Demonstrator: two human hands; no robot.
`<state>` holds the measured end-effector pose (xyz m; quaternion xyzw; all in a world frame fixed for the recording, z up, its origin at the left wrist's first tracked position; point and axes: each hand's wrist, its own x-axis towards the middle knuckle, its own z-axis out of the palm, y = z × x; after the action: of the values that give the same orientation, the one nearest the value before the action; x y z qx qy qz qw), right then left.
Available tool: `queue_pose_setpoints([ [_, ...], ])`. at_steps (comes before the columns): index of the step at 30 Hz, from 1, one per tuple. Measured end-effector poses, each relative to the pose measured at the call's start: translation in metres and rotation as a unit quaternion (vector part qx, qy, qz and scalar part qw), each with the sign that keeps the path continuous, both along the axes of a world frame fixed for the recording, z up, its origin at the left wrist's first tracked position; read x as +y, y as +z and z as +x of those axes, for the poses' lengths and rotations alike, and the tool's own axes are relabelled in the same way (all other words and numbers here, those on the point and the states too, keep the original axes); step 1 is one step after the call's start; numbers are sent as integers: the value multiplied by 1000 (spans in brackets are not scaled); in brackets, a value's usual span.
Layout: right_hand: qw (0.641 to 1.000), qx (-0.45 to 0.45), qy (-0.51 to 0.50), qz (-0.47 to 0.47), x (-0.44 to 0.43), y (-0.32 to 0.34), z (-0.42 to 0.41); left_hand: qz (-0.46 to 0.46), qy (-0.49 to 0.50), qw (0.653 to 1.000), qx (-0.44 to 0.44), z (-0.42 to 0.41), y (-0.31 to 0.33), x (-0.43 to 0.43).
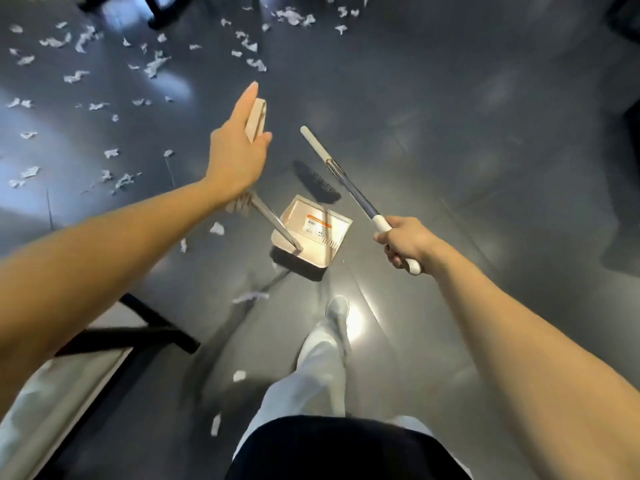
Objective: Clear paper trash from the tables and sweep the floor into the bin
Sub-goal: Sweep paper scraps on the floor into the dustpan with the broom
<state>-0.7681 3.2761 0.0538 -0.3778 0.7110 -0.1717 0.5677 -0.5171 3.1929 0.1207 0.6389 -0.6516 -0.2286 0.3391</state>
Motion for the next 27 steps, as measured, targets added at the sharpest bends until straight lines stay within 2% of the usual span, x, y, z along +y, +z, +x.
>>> queue_pose_setpoints([
  [9, 999, -16, 28, -26, -308, 8, -114, -5, -20, 1000, -7, -121, 18, -325],
  [16, 997, -6, 68, -46, -596, -5, -223, 3, -19, 1000, 11, -215, -7, -588],
  [19, 994, -2, 87, -59, -711, 5, -270, 0, 1, 1000, -17, -263, 2, -700],
  [27, 997, -44, 50, -47, -991, 14, -365, 4, 42, 999, 20, -361, 16, -977],
])
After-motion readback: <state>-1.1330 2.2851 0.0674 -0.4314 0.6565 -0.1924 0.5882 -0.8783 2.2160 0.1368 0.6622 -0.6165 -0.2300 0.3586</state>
